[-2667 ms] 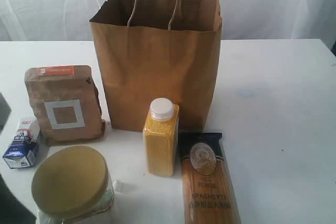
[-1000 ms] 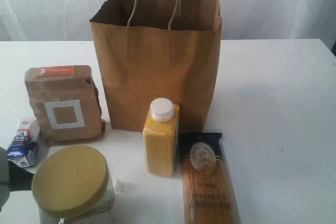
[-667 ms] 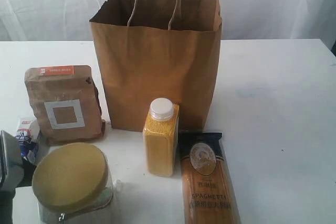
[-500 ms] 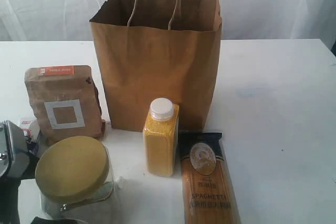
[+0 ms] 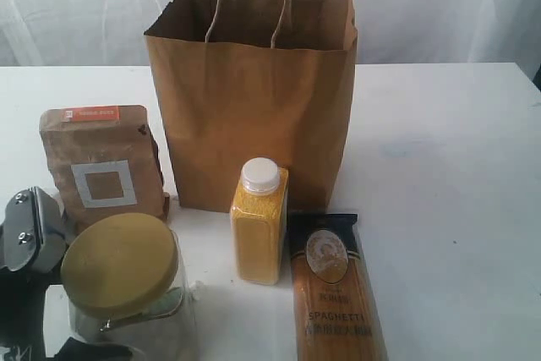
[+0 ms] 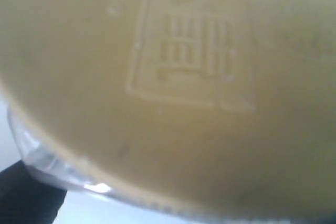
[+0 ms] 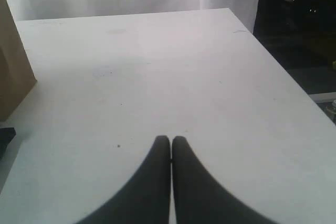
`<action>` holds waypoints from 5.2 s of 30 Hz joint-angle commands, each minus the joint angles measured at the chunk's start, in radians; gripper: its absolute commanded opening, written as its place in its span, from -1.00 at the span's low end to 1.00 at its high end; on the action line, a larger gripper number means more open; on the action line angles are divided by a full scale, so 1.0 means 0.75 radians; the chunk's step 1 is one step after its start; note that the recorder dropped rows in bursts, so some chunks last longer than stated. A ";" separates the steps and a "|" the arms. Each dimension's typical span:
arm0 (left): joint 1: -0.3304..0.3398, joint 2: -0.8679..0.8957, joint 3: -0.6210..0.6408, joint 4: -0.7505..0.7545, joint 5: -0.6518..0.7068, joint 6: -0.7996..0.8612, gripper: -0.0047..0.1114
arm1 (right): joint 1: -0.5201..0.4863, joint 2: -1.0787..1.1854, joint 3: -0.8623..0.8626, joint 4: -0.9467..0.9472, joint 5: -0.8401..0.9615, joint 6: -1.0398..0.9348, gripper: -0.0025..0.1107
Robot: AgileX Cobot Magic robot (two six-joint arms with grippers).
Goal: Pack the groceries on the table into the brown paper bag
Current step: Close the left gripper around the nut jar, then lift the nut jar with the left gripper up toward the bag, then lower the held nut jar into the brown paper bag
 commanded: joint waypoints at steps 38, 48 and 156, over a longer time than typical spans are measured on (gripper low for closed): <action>-0.009 -0.234 -0.073 0.132 0.004 -0.315 -0.92 | 0.007 -0.005 0.007 -0.006 -0.009 0.000 -0.95; -0.009 -0.234 -0.073 0.144 0.018 -0.315 -0.92 | 0.007 -0.005 0.007 -0.006 -0.009 0.000 -0.95; -0.196 0.516 -1.701 0.317 0.441 -0.044 -0.77 | 0.007 -0.005 0.007 -0.006 -0.009 0.000 -0.95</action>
